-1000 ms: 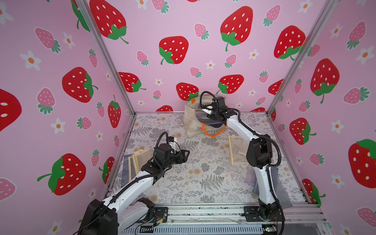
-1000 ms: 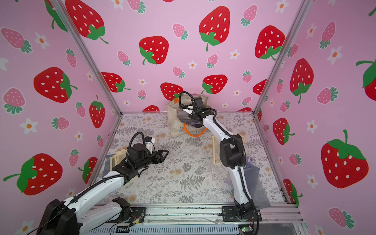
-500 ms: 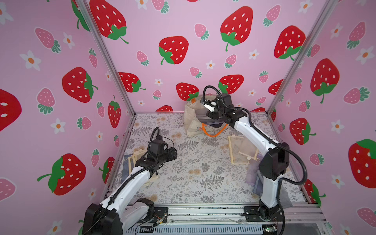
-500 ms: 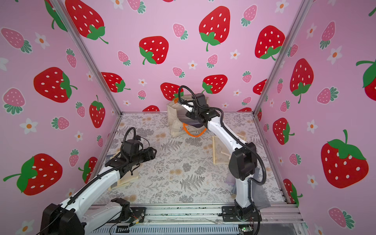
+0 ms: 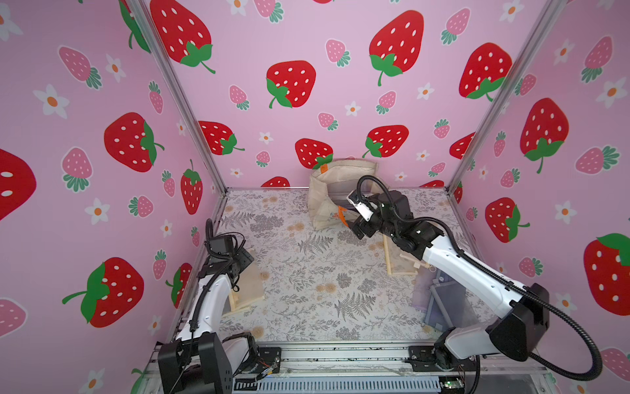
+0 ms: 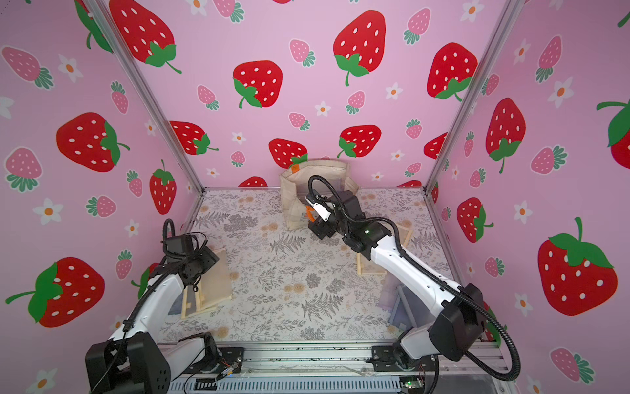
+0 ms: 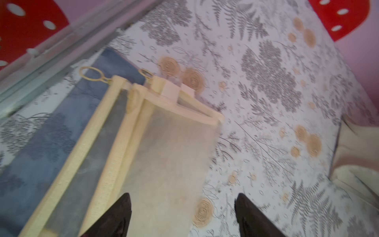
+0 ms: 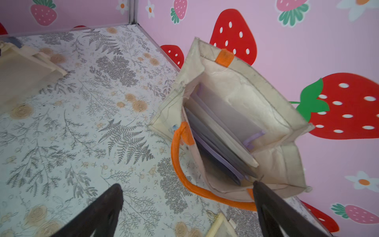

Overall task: Put the pencil pouch into the canvas bag
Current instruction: Move the pencil pouches to the center of the board.

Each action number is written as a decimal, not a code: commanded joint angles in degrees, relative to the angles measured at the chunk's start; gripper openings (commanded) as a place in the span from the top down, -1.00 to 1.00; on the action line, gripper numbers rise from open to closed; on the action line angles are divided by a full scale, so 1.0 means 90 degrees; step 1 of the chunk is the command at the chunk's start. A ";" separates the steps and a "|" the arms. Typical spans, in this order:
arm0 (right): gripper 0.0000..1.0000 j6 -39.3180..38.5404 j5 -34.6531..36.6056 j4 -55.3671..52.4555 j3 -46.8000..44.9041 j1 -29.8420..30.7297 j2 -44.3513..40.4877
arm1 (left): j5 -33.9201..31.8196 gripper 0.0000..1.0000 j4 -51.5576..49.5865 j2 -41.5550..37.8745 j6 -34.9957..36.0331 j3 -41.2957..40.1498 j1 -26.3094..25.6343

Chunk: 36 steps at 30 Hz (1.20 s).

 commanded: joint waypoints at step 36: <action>-0.99 0.2411 -0.0958 -0.0984 -0.2530 0.0053 -0.4240 | 0.1542 -0.51 0.1428 0.2125 -0.0793 -0.0542 -0.3515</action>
